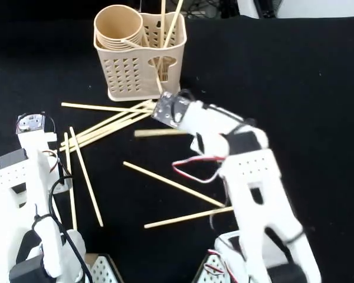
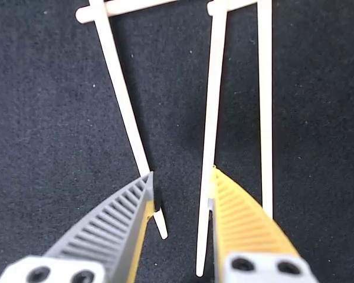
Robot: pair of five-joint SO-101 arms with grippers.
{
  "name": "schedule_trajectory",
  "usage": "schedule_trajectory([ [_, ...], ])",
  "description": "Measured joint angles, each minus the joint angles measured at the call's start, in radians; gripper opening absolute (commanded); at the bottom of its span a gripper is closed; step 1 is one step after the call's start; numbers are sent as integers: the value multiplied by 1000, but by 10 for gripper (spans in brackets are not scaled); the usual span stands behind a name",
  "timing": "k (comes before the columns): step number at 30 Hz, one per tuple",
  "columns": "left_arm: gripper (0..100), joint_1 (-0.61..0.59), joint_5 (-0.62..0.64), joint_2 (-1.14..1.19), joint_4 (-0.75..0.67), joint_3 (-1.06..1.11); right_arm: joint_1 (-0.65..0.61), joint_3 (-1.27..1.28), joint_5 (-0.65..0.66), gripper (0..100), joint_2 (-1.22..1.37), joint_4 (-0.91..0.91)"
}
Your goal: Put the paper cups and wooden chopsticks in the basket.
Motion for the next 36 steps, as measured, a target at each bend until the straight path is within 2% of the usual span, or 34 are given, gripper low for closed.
schedule_trajectory([
  [8,162,0,0,0,0,0,9,0,-75,11,-213,0],
  [16,162,0,0,0,0,0,8,0,-178,11,-313,0],
  [25,162,0,0,0,0,0,8,-161,-313,11,-371,0],
  [30,162,0,0,0,0,0,9,-192,-425,11,-371,-100],
  [36,162,0,0,0,0,0,9,-193,-483,11,-371,-170],
])
